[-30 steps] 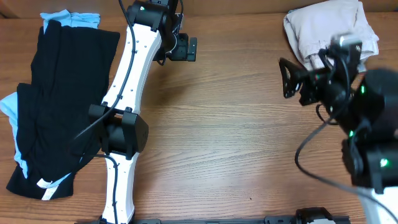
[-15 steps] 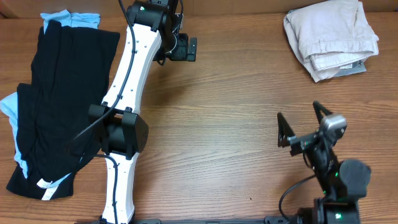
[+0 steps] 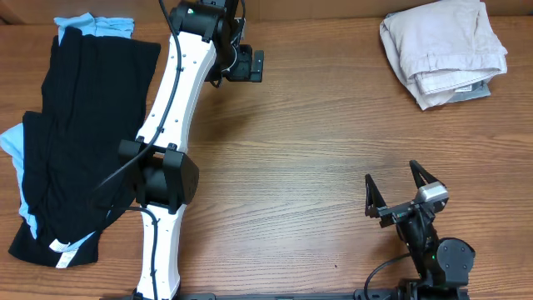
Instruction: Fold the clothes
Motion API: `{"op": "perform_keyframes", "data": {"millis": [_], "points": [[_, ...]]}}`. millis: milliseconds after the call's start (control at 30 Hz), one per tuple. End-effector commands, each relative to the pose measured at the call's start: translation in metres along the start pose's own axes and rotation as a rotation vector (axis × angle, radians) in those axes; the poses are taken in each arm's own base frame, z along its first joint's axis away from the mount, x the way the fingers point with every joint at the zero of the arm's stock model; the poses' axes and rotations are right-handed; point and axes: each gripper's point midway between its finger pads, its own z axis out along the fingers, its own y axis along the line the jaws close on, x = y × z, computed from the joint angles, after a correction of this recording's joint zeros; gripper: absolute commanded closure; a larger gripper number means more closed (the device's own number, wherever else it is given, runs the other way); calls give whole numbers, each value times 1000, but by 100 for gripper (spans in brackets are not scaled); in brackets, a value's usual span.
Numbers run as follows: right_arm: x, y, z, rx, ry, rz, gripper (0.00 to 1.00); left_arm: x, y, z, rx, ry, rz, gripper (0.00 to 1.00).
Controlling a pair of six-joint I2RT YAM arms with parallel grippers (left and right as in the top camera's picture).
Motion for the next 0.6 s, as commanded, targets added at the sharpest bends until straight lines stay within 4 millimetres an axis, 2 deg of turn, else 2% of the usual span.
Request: {"op": "perform_keyframes", "data": {"millis": [0, 267, 567], "points": [[9, -12, -2, 70, 21, 5, 0, -1, -2, -11, -4, -23, 8, 0], [11, -27, -4, 160, 27, 6, 0, -1, -2, -11, -4, -23, 8, 0], [10, -28, -4, 164, 26, 6, 0, -1, -2, -11, -5, -23, 8, 0]]}}
